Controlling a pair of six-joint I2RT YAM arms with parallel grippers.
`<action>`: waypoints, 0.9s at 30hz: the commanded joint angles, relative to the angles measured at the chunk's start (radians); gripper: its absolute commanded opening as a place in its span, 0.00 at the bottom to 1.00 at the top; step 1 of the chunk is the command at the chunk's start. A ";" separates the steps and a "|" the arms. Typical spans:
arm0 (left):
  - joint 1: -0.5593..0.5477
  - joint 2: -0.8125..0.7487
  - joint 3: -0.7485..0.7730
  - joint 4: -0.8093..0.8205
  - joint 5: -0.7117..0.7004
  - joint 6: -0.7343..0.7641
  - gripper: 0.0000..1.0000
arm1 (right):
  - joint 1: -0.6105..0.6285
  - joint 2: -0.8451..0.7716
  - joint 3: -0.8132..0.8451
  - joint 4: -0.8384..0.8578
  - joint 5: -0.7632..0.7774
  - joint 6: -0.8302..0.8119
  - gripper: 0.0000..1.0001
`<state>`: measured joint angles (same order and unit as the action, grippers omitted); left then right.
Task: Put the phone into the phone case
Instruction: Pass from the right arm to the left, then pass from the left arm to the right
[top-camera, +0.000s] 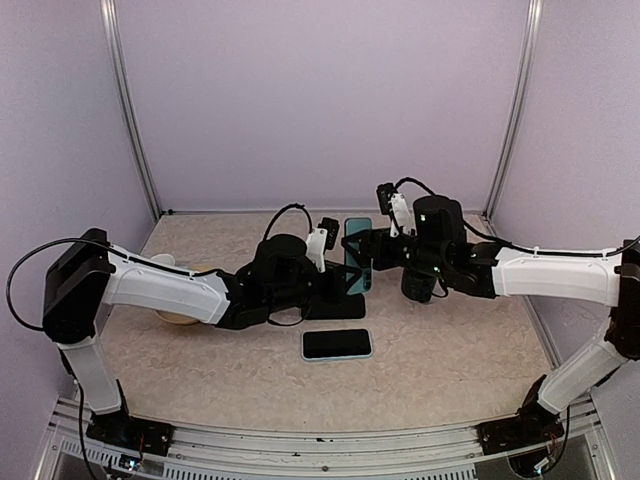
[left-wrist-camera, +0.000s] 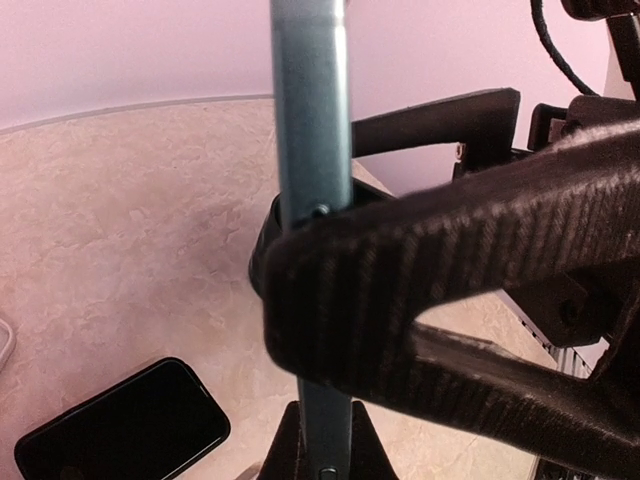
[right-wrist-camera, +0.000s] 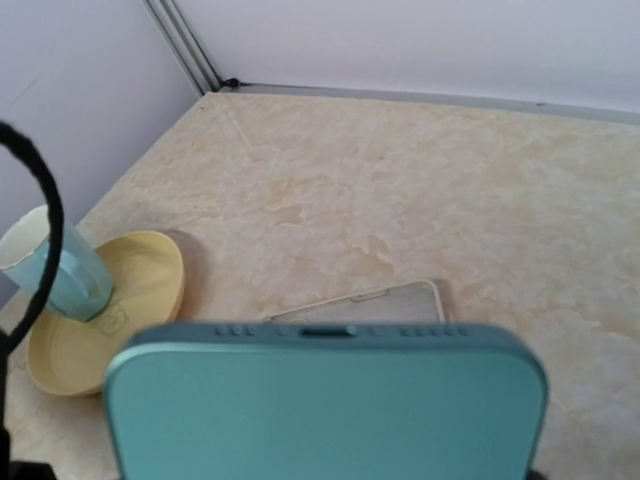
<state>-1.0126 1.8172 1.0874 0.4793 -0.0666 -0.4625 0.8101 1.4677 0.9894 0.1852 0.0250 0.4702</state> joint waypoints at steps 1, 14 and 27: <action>-0.001 0.005 0.022 0.008 0.008 0.005 0.00 | 0.018 -0.040 0.001 0.074 -0.033 0.010 0.64; -0.006 -0.066 -0.101 0.062 -0.226 0.247 0.00 | 0.018 -0.154 -0.011 0.006 -0.073 0.040 1.00; -0.116 -0.083 -0.246 0.396 -0.606 0.720 0.00 | 0.000 -0.099 0.057 -0.111 -0.214 0.237 1.00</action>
<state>-1.0920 1.7741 0.8722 0.6327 -0.4969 0.0269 0.8165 1.3396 1.0000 0.1375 -0.1413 0.6373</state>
